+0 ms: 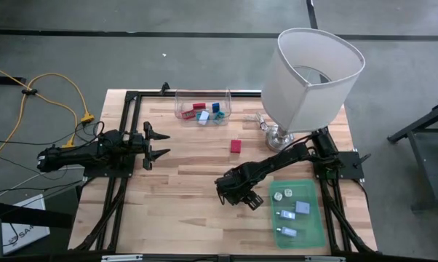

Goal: Pick & Place Office items
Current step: Put the pink charger adapter into the green bin

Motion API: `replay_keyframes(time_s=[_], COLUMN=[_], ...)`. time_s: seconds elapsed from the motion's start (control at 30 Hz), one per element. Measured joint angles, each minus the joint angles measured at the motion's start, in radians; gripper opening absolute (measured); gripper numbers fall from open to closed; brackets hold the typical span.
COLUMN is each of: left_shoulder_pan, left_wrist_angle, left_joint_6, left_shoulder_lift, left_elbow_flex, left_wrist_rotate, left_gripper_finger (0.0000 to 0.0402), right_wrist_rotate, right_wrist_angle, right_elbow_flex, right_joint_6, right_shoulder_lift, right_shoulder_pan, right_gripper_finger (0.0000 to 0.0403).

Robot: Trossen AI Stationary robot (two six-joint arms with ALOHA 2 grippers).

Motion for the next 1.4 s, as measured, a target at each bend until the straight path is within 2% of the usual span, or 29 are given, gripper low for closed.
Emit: replay_keyframes(time_s=[0.4,0.63,0.83,1.13,1.4], left_shoulder_pan=[0.000,0.000,0.000,0.000,0.000], left_wrist_angle=[0.000,0.000,0.000,0.000,0.000], left_joint_6=[0.000,0.000,0.000,0.000,0.000], left_shoulder_lift=[0.000,0.000,0.000,0.000,0.000], left_elbow_flex=[0.000,0.000,0.000,0.000,0.000], left_wrist_rotate=[0.000,0.000,0.000,0.000,0.000], left_gripper_finger=[0.0237,0.0237,0.0237,0.0237,0.0237], right_wrist_rotate=[0.004,0.092,0.119,0.218,0.204], right_wrist_angle=[0.016,0.025,0.006,-0.089,-0.185], right_elbow_flex=[0.000,0.000,0.001,0.000,0.000], right_joint_6=[0.028,0.079,0.170,0.309,0.506], right_shoulder_lift=[-0.012,-0.082,-0.147,-0.208,-0.217], right_shoulder_pan=[0.027,0.063,0.081,0.124,0.185], right_gripper_finger=[0.0187,0.0186,0.0186,0.0186,0.0186])
